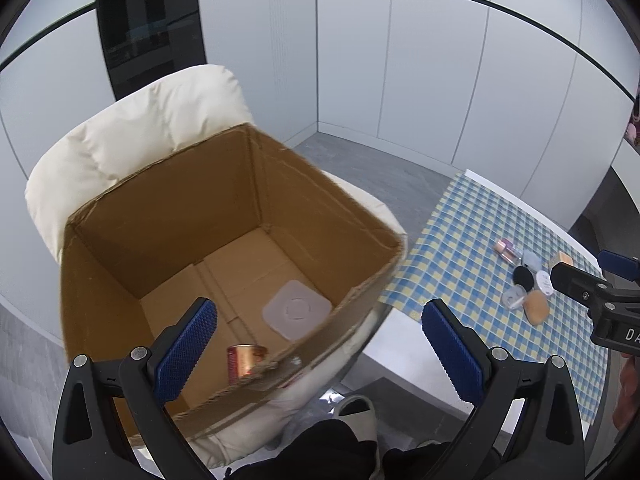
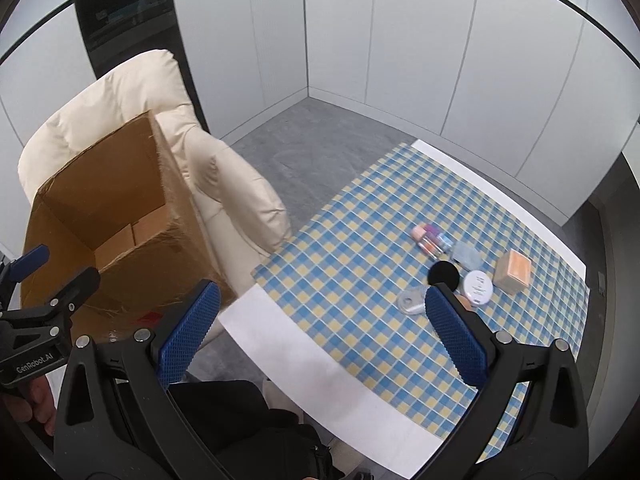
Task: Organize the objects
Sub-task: 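Move both tools over the checkered table toward the cosmetics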
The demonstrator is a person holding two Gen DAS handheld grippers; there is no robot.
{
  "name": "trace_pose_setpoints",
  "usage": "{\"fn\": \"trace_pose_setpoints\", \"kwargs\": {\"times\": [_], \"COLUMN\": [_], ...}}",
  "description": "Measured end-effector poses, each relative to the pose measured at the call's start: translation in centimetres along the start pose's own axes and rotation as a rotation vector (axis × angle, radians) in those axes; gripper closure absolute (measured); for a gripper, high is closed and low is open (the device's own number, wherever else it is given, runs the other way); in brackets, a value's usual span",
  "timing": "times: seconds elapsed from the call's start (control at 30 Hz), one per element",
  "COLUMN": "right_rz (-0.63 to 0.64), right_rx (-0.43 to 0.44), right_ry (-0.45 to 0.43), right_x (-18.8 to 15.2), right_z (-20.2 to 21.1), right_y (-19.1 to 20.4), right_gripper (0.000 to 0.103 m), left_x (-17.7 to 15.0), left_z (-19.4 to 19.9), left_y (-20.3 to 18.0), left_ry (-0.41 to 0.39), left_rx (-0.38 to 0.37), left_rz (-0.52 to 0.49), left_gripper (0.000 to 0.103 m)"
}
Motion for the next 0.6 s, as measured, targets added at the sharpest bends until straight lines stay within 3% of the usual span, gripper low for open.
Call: {"fn": "trace_pose_setpoints", "kwargs": {"times": [0.6], "right_rz": [-0.099], "right_rx": [-0.034], "right_ry": [0.006], "right_x": [-1.0], "right_z": [1.0], "right_y": [-5.7], "right_gripper": [0.0], "left_x": [1.2], "left_z": [-0.8], "left_y": [-5.7], "left_ry": [0.004], "left_rx": [-0.066], "left_rz": [-0.079], "left_gripper": [0.001]}}
Point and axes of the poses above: each gripper's, at about its wrist camera, not at the fingertips, and z roughly against the way its jaws point, y to its left, x to its top, the point moved 7 cm from there along -z, roughly the way its jaws point, and after that the axes turned 7 degrees about -z, right-handed, at the moved point
